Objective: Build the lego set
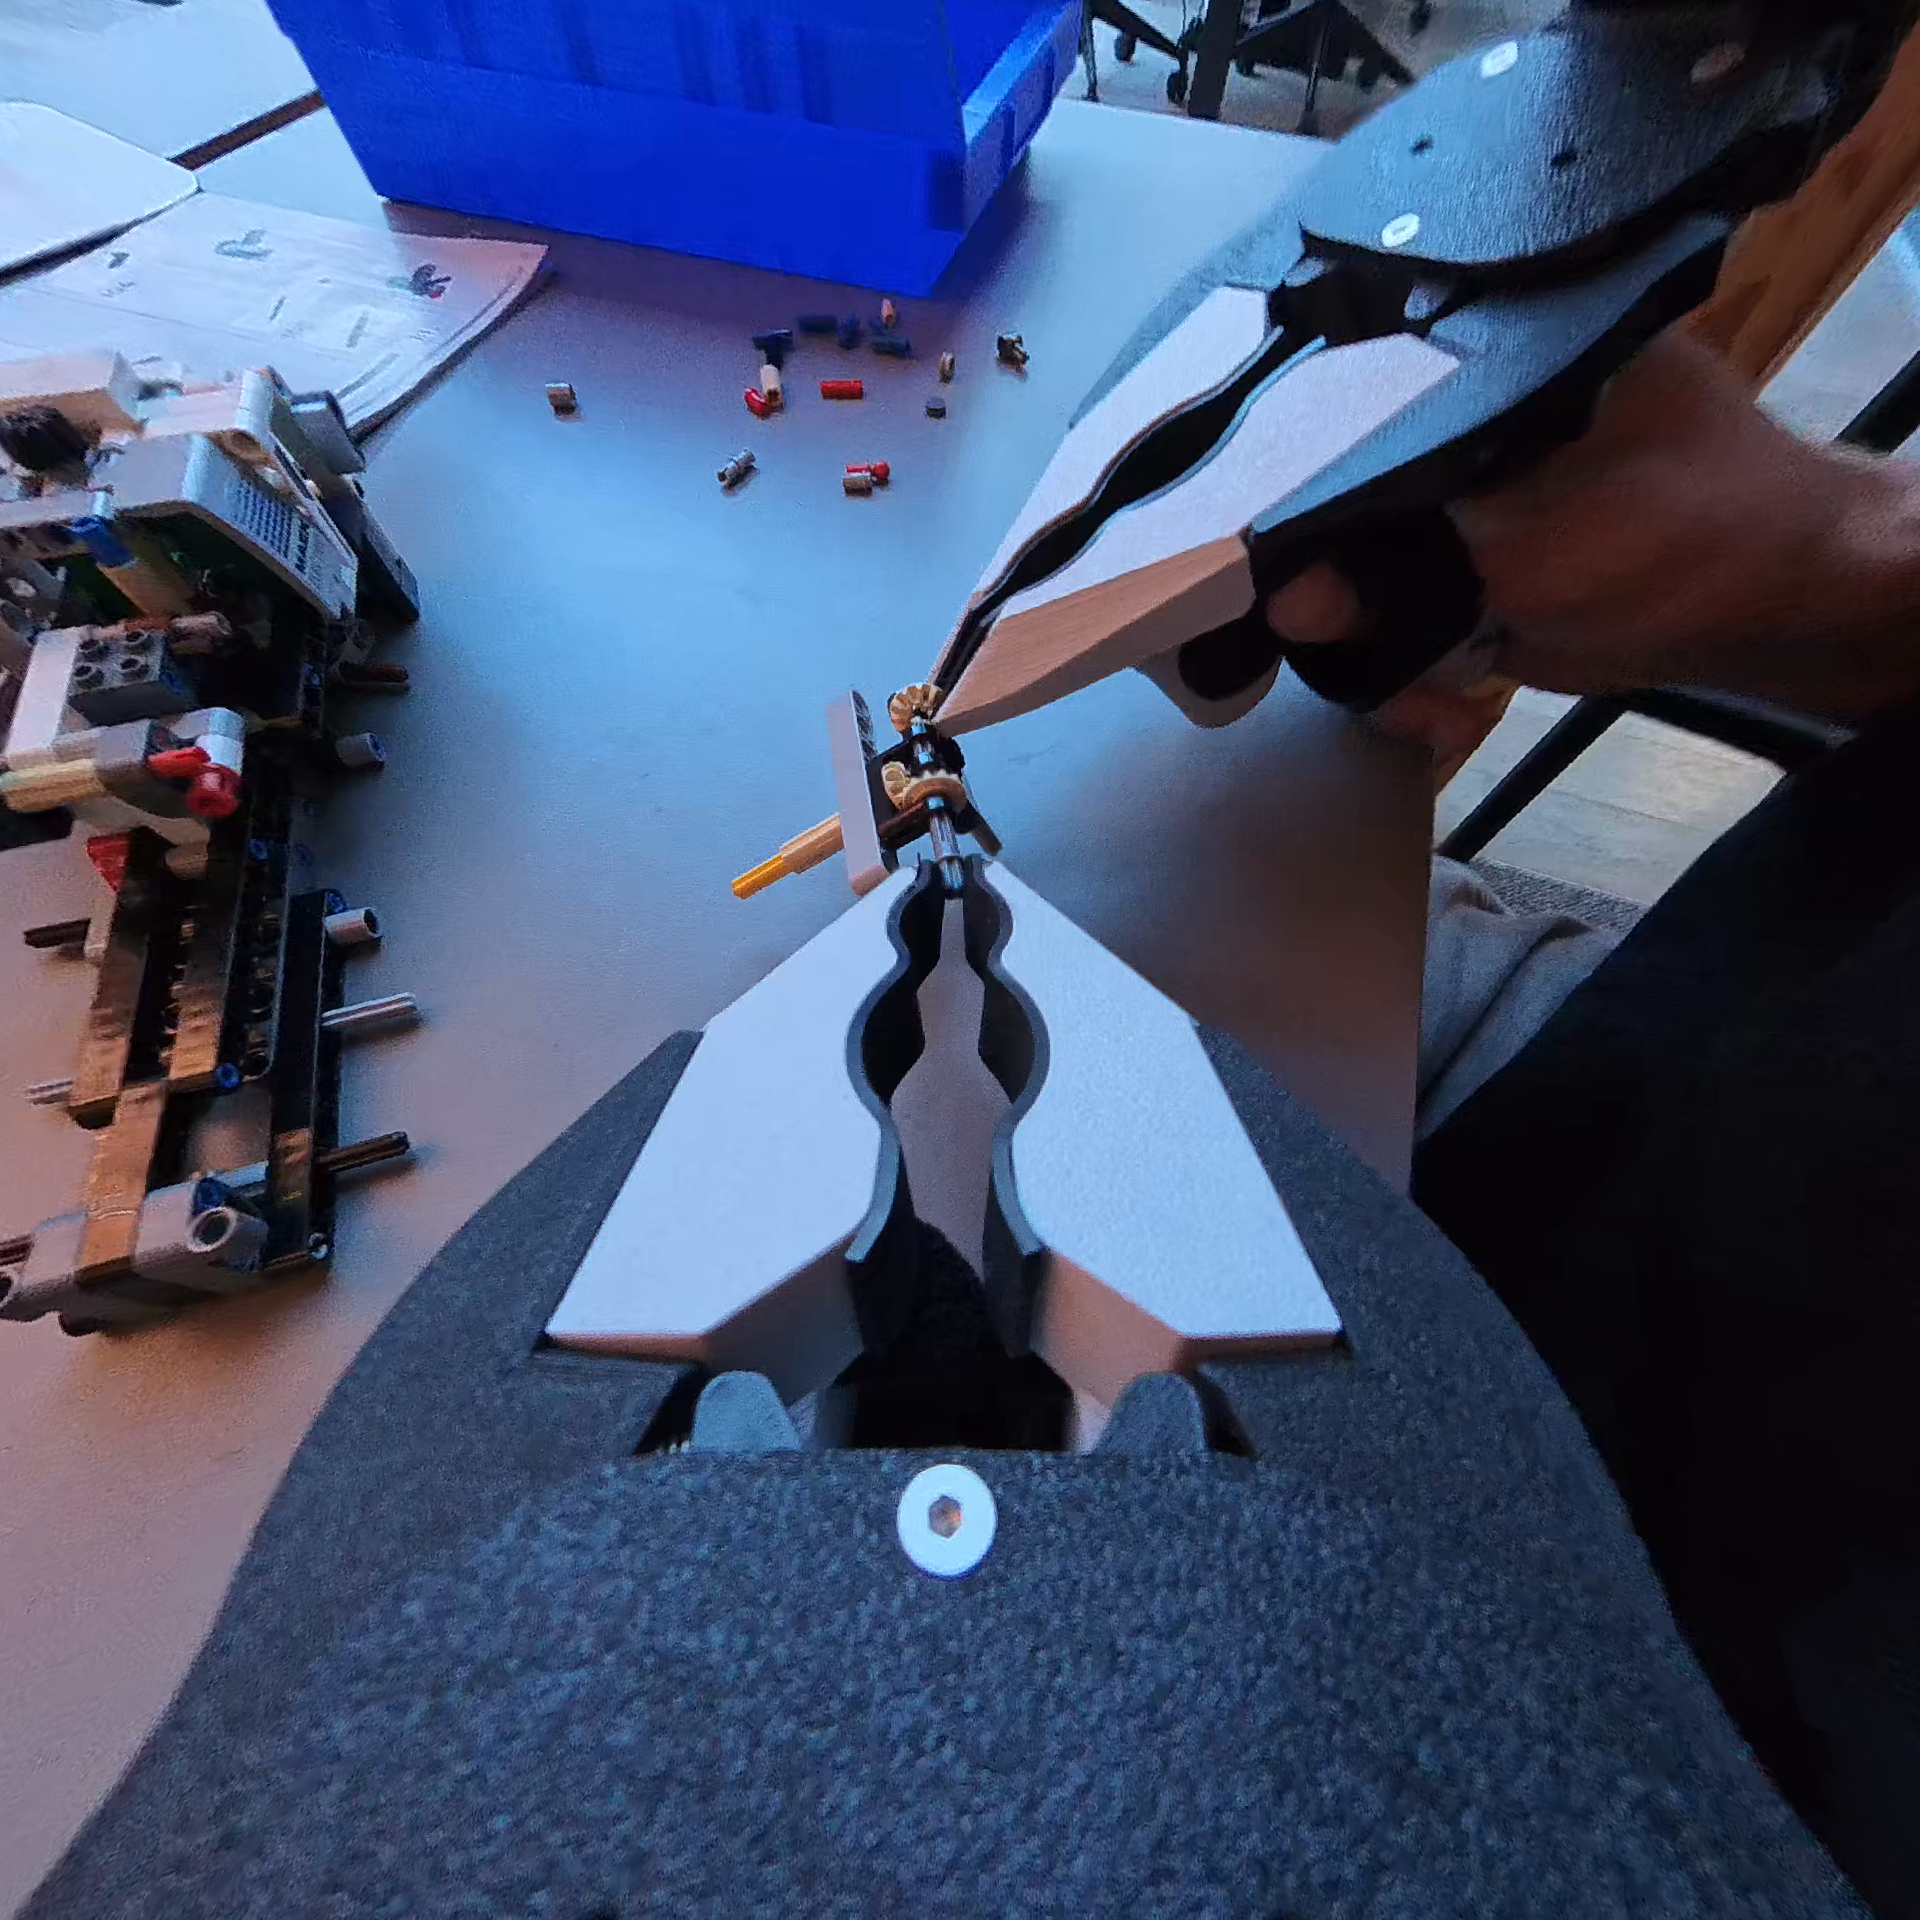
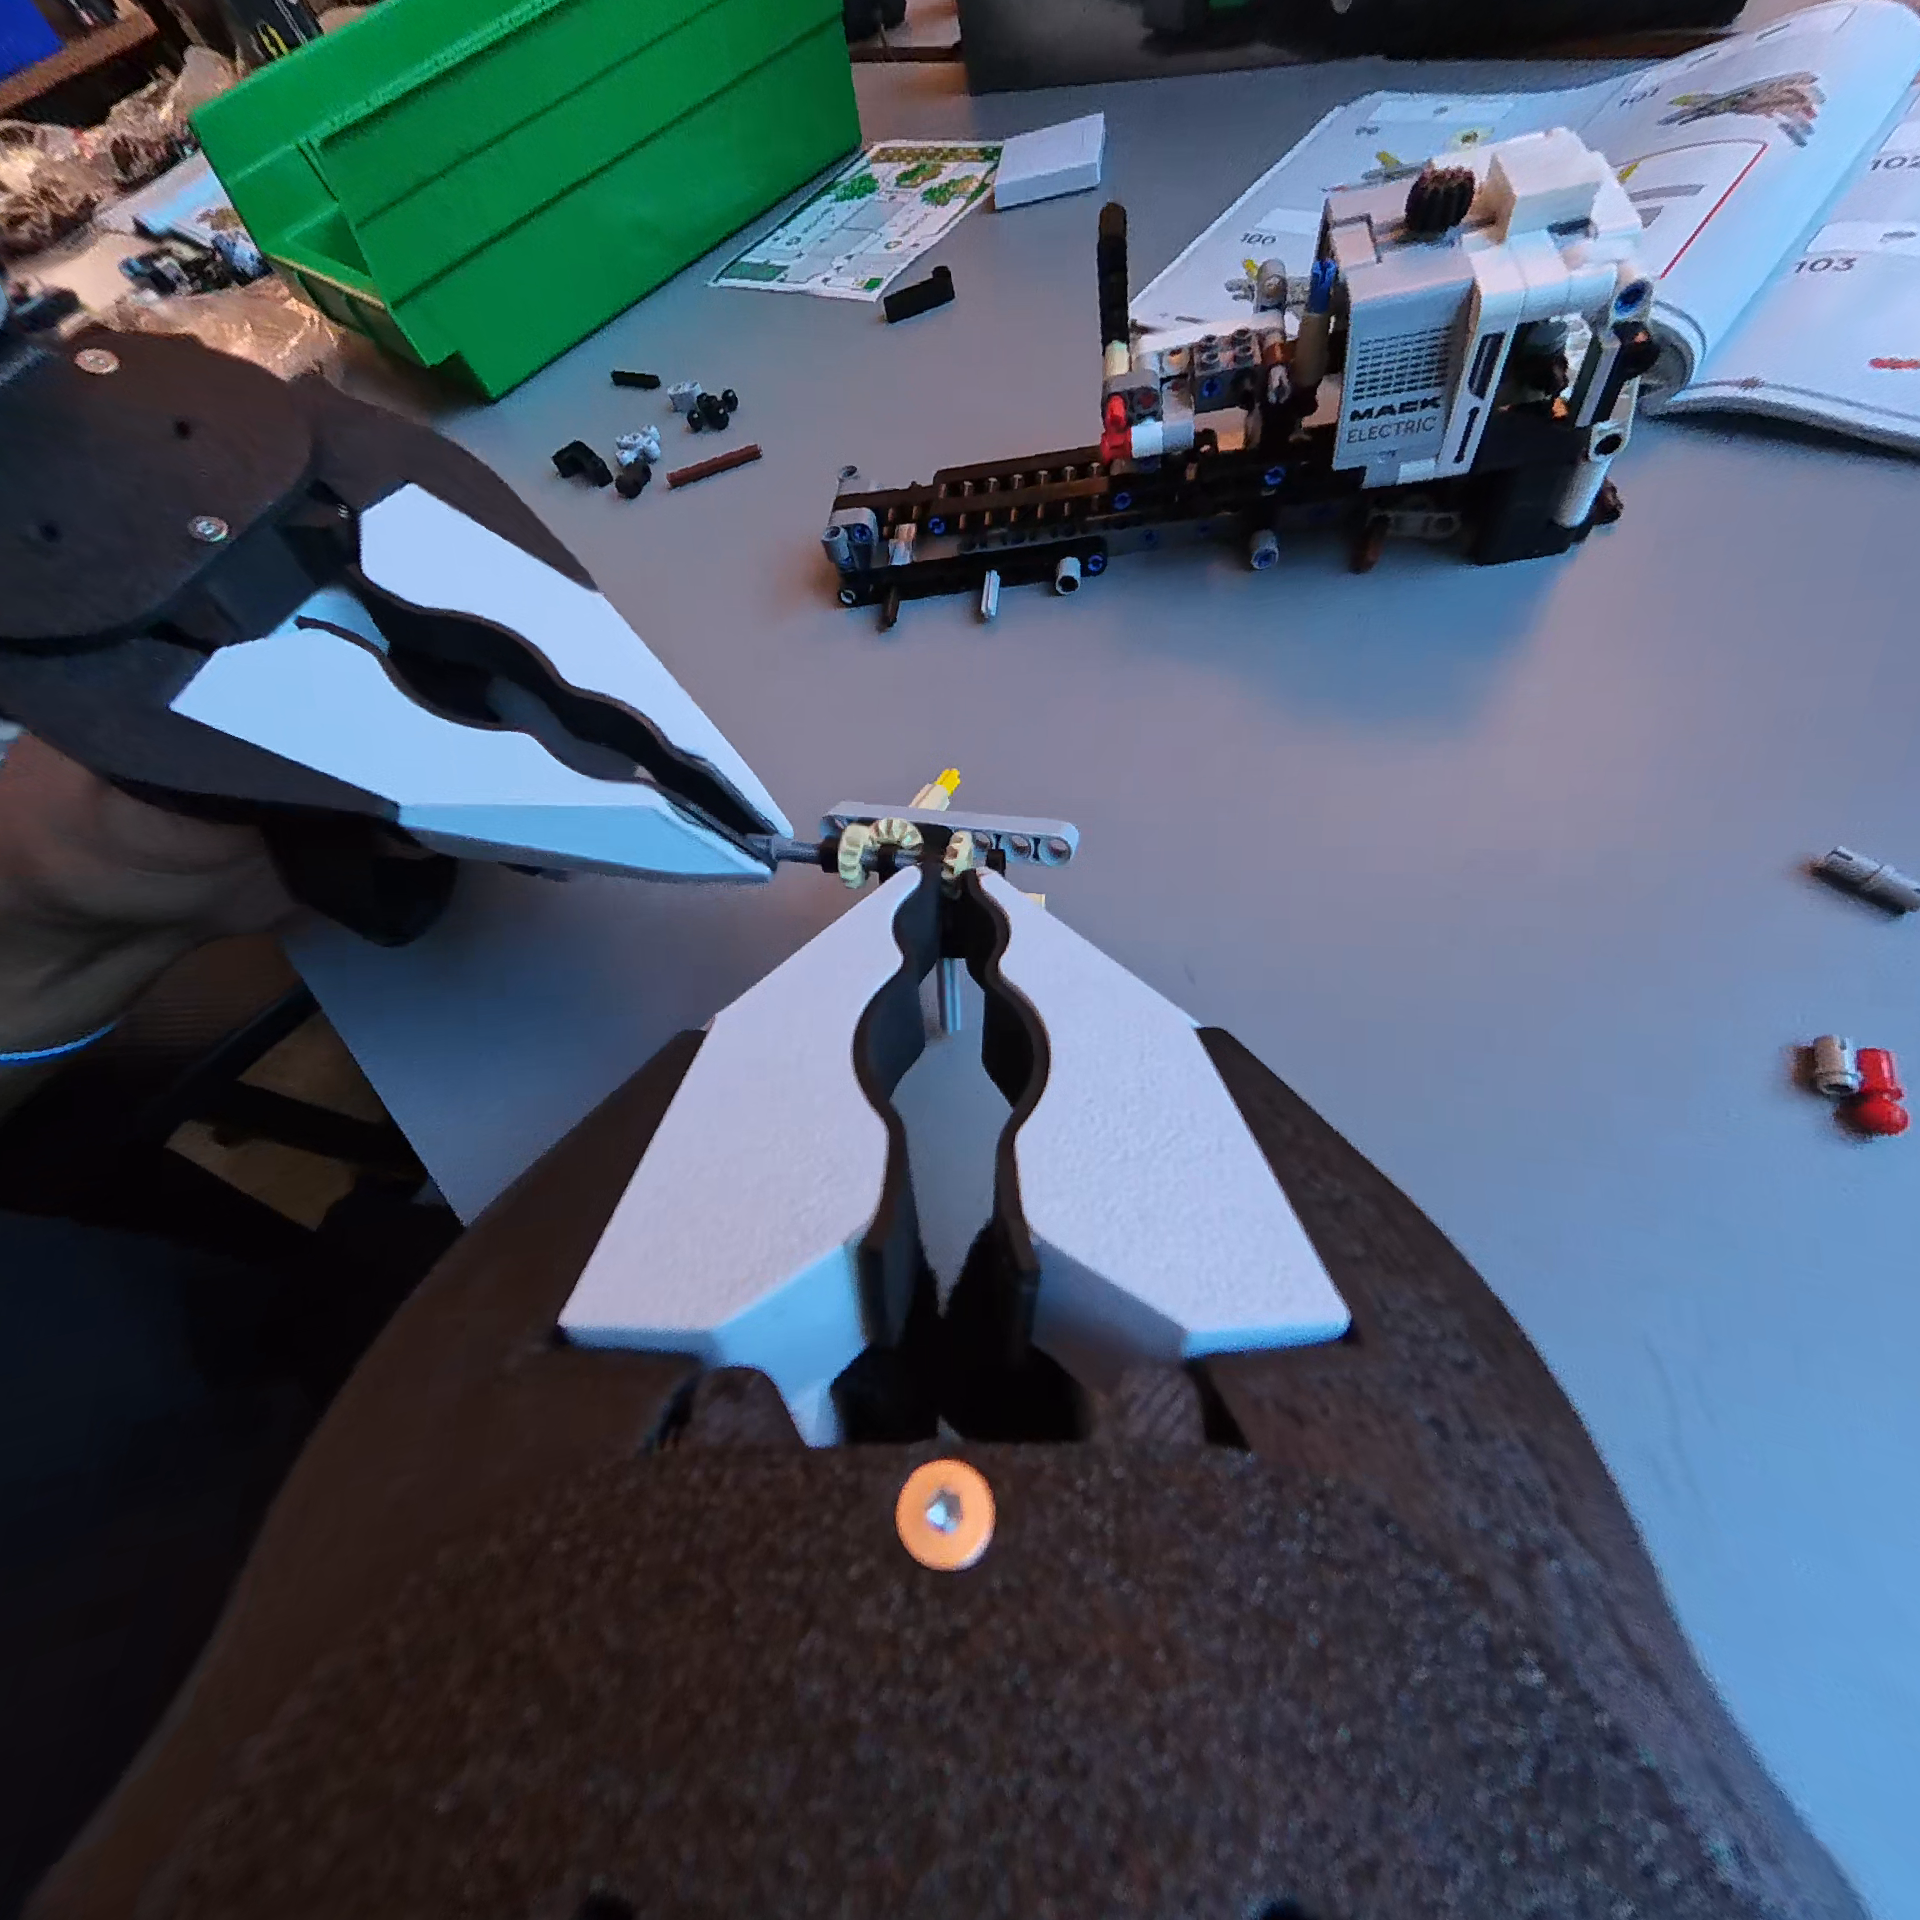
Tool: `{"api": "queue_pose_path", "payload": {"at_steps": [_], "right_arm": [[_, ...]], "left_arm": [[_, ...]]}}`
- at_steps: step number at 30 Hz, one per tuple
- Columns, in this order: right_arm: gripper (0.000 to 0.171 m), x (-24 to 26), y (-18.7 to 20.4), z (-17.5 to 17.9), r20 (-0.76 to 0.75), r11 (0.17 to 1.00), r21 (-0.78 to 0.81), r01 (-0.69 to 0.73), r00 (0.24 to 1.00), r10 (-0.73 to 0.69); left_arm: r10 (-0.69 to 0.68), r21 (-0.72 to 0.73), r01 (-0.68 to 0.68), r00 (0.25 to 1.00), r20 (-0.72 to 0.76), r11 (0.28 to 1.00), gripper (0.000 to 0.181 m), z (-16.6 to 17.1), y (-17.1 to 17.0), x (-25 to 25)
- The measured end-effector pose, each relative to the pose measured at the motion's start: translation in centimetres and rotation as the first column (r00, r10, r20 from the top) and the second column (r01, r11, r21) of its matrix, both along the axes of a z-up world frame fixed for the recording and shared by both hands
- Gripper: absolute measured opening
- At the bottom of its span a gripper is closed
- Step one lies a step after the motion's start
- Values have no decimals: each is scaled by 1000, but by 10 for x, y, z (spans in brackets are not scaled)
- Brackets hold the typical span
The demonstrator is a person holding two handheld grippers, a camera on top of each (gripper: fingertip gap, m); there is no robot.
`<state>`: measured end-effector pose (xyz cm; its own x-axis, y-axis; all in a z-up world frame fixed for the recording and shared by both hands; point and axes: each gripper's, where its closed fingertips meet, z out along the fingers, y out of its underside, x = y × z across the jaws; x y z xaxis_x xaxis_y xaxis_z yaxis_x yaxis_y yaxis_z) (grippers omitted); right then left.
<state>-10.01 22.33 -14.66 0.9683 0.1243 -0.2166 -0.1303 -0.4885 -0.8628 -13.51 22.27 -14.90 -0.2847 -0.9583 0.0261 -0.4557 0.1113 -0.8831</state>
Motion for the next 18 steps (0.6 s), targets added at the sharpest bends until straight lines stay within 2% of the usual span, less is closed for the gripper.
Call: {"api": "queue_pose_path", "payload": {"at_steps": [1, 4, 7, 10, 14, 18], "right_arm": [[2, 1, 0, 1, 17, 1000, 18, -1, 1000, 1], [2, 2, 1, 4, 134, 997, 67, -23, 991, 13], [2, 2, 3, 10, 246, 991, 124, -57, 969, 24], [3, 1, 1, 10, 170, 994, 93, -60, 985, 44], [3, 0, -3, 7, 14, 996, -4, -88, 996, 88], [3, -2, -5, 4, -52, 989, -61, -134, 990, 131]], "left_arm": [[4, -30, -4, 1000, 0, 1000, 2, 1, 0, 1], [13, -110, -11, 1000, 11, 994, 2, 7, 0, 2], [17, -122, -14, 999, 28, 992, 2, 10, 2, 2], [17, -76, -14, 999, 44, 997, 2, 10, 2, 2], [0, 75, -6, 997, 75, 997, 2, 8, 1, 1], [-21, 148, 10, 997, 75, 989, 2, 4, -1, 0]]}}
